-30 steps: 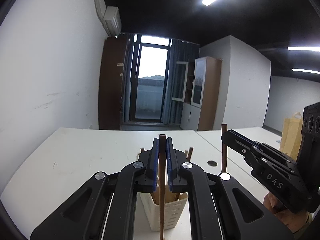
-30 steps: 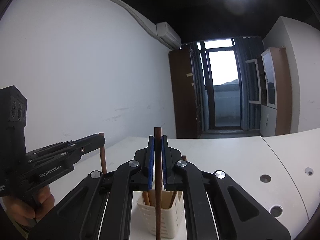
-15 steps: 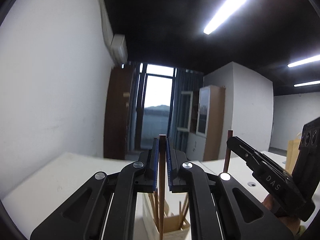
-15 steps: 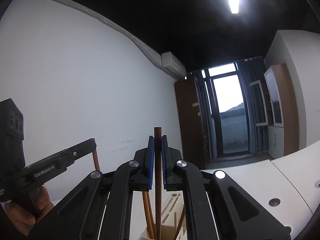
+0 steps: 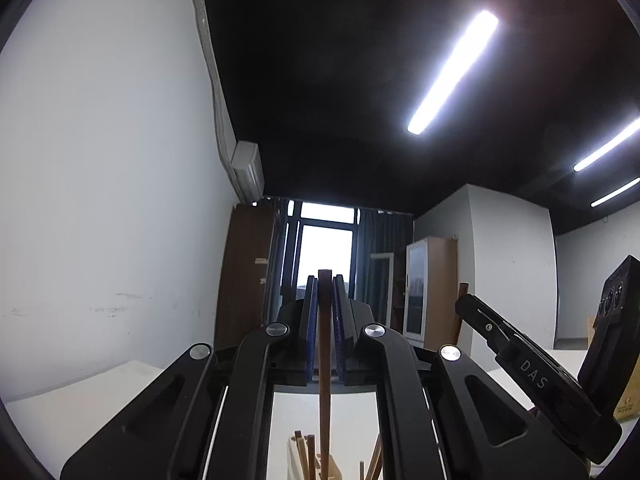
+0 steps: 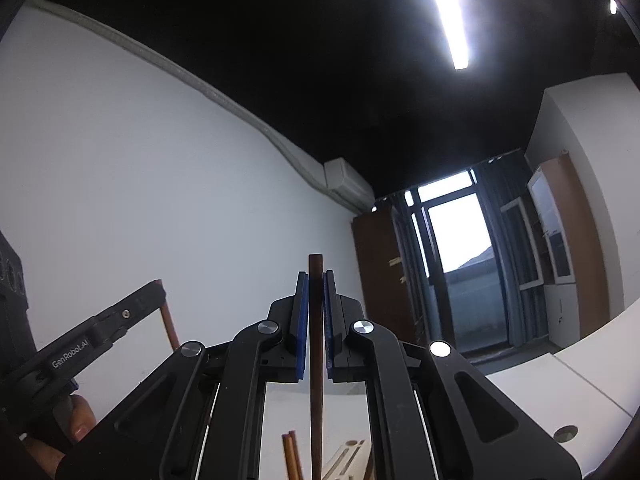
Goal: Organize utensils
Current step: 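Lower both chopsticks into the holder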
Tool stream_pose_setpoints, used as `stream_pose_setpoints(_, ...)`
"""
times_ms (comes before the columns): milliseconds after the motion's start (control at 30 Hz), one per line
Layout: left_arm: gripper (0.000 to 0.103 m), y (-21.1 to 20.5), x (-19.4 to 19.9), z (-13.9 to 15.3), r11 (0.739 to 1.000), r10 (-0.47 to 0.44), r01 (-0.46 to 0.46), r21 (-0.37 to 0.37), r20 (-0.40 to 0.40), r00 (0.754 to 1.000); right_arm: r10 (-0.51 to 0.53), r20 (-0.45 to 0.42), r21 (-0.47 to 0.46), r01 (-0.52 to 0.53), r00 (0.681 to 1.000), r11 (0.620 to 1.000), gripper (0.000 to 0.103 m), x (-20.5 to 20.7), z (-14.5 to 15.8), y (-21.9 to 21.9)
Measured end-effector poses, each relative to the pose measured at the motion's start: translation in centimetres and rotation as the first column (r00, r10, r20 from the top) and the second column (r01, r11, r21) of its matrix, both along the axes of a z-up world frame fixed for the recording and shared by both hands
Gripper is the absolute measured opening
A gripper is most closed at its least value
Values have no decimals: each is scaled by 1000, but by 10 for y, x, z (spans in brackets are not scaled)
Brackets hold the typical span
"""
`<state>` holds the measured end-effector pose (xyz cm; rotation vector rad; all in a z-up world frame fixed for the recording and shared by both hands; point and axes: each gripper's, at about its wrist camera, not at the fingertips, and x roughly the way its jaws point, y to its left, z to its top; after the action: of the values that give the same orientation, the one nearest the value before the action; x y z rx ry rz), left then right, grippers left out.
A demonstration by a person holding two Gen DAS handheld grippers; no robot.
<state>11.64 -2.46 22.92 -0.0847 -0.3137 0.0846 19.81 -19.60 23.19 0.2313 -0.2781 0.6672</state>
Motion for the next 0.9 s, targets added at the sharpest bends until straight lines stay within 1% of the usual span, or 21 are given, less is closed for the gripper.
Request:
stream_pose_setpoints(100,7,0,8,-1,1000,-9,9,-7,1,1000,-4,26,13,3,1000,1000,8,0,-2,1)
stream_pose_setpoints(200,7,1,21,-3,1000,-17,16,-23,-29,999,-4,27,7,4,1000,1000,8,7,-6,7)
stream_pose_setpoints(233,7,0,28,-4,999,-12,10,-32,-55,998,-2,23,1,2,1000,1000,8,11,-7,8)
stream_pose_setpoints(367,7,-9,49,-13,1000,7,-8,-8,-113,994,-13,-20,-32,13,1000,999,8,24,-18,17)
stream_pose_setpoints(500,7,-8,63,-20,1000,11,-10,8,-162,987,-21,-52,-68,17,998,998,8,32,-26,22)
stream_pose_setpoints(733,7,9,75,-30,1000,-23,18,-23,-265,964,-15,-109,-103,4,994,995,8,36,-29,19)
stream_pose_setpoints(833,7,17,78,-33,999,-40,31,-34,-289,956,-17,-123,-121,2,992,993,8,36,-32,20)
stream_pose_setpoints(900,7,20,76,-34,998,-60,49,-44,-292,955,-9,-133,-129,-9,991,992,8,37,-33,21)
